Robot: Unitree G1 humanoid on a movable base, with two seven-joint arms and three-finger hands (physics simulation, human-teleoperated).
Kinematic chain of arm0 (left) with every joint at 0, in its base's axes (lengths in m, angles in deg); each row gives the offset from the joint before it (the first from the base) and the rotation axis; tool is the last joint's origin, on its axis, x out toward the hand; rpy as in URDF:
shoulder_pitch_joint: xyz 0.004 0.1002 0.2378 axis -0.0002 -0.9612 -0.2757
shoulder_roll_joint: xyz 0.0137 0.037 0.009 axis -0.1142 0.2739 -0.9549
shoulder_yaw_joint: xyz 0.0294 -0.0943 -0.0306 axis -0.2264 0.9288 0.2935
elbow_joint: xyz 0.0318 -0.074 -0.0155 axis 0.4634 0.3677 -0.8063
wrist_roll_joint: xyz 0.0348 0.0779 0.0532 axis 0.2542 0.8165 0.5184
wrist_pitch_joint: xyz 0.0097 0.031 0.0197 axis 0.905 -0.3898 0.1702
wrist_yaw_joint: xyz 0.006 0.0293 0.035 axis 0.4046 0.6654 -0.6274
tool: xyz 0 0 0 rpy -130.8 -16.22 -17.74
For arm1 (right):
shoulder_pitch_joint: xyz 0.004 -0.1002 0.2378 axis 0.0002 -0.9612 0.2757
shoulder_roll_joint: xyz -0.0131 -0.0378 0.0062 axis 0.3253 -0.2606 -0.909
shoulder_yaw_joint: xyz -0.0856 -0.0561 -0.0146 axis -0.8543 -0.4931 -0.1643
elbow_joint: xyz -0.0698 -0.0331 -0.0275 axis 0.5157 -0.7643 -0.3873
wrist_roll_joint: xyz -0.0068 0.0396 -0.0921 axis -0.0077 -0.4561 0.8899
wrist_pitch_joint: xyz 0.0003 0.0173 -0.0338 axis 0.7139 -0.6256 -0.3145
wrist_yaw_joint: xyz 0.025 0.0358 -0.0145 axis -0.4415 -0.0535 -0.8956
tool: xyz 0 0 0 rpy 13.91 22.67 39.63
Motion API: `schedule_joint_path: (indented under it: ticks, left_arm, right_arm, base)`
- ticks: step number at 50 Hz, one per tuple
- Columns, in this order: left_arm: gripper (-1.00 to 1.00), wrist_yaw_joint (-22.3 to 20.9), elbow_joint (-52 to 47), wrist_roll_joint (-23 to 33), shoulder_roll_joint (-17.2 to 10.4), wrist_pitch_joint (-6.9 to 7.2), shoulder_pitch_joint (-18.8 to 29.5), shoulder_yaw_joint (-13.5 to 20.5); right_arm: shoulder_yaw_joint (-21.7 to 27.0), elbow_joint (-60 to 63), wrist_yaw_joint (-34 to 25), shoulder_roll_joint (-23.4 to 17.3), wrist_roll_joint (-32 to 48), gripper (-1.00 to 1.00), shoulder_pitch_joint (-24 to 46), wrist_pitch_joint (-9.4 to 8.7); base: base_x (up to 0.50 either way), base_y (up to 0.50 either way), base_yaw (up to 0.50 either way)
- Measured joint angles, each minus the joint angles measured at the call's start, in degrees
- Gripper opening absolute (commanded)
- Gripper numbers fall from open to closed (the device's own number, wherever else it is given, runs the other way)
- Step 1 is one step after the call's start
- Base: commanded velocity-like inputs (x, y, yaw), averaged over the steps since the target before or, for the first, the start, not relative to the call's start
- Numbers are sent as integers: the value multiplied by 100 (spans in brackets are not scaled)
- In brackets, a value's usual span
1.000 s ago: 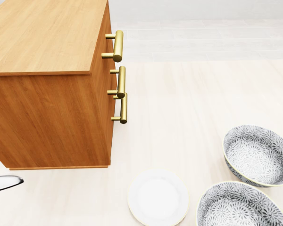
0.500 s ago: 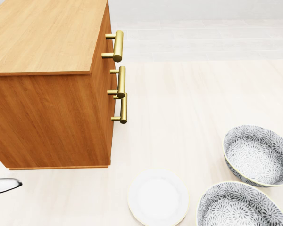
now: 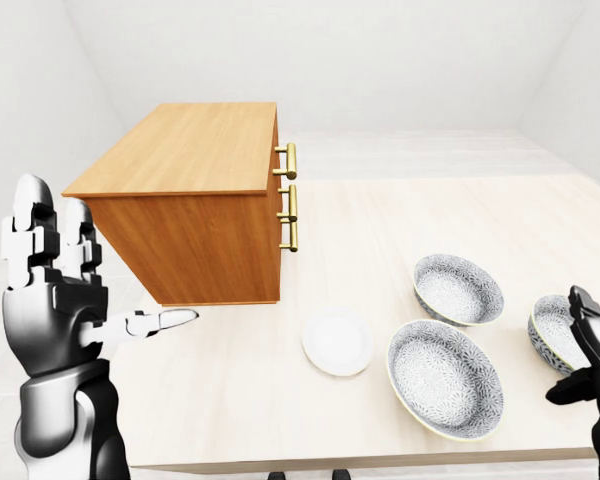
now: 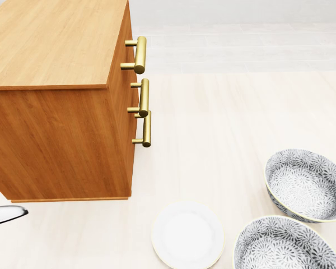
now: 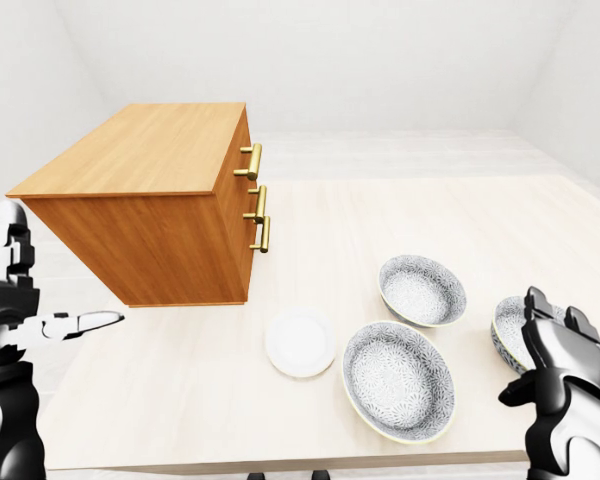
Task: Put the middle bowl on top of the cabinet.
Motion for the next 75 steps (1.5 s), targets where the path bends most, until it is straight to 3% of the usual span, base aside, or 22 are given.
schedule_joint_path:
  ticks: [27, 65, 66, 67, 68, 69, 70, 71, 75]
  left_arm:
    - [100, 69, 77, -21, -72, 0, 50, 11]
    - [100, 40, 84, 30, -16, 0, -28, -8]
    - [100, 41, 79, 28, -17, 0, -27, -5]
    - [100, 42, 75, 26, -18, 0, -26, -2]
    - [100, 42, 70, 24, -19, 0, -24, 0]
    - [100, 43, 65, 23, -20, 0, -24, 3]
    - [100, 43, 60, 22, -20, 0, -23, 5]
    - [100, 43, 54, 21, -21, 0, -23, 7]
    - [100, 44, 32, 14, -24, 0, -21, 17]
  right_arm:
    - [-37, -757, 471, -173, -438, 100, -17, 0]
    - [-510, -1849, 1258, -384, -991, 100, 76, 0]
    - [-516, -1851, 1263, -386, -997, 72, 73, 0]
    - [-521, -1849, 1269, -390, -1001, 72, 71, 0]
    - [-527, -1850, 1271, -392, -1007, 14, 68, 0]
    - [-529, -1844, 1273, -394, -1012, -12, 63, 0]
    - [-531, -1836, 1272, -395, -1016, -83, 58, 0]
    - [-532, -1824, 1270, -396, -1020, -100, 52, 0]
    - [-518, -1762, 1261, -398, -1004, -100, 19, 0]
  base:
    - [0, 0, 0]
    - [0, 0, 0]
    - [0, 0, 0]
    - [0, 0, 0]
    - [0, 0, 0]
    - [0, 0, 0]
    - [0, 0, 0]
    - [0, 0, 0]
    - [0, 0, 0]
